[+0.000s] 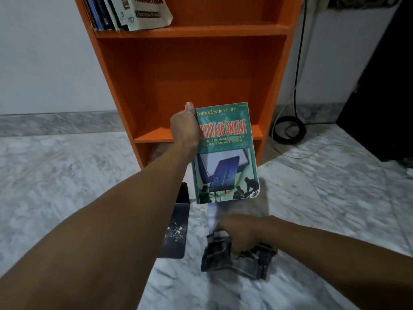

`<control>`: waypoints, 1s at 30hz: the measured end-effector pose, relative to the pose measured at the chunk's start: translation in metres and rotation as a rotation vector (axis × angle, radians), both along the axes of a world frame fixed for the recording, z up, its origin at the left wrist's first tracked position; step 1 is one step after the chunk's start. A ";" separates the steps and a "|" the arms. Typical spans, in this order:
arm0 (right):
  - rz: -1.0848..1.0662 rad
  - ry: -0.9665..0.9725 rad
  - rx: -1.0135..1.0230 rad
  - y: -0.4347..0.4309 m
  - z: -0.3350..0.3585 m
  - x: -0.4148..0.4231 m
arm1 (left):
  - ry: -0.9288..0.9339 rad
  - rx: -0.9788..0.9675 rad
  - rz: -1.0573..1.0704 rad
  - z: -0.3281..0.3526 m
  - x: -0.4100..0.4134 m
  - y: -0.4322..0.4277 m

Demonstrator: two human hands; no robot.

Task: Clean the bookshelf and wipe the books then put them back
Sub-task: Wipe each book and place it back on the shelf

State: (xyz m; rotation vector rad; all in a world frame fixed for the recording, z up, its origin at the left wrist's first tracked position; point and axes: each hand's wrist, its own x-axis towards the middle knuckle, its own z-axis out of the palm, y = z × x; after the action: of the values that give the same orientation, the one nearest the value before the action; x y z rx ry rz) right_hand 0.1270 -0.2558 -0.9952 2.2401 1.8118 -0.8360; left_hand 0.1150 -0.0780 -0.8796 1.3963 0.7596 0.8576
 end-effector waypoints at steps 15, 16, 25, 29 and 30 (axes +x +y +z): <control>-0.696 0.216 0.304 0.007 -0.057 0.076 | 0.108 0.067 0.166 -0.060 0.026 0.019; -0.829 0.247 0.349 0.009 -0.052 0.085 | 0.104 0.059 0.166 -0.059 0.026 0.019; -1.024 1.313 0.826 0.032 0.060 0.080 | 0.077 0.111 0.174 -0.015 0.013 0.012; -0.819 0.896 0.695 0.035 0.099 0.060 | 0.020 0.119 0.252 0.024 -0.010 0.017; -0.823 0.806 0.681 0.037 0.105 0.057 | 0.007 0.121 0.259 0.033 -0.015 0.019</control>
State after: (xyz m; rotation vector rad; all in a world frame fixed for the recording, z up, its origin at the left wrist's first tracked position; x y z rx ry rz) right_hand 0.1837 -0.2188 -0.8902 3.5896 1.4826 -1.6341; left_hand 0.1002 -0.0591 -0.8464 1.4264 0.9200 1.1155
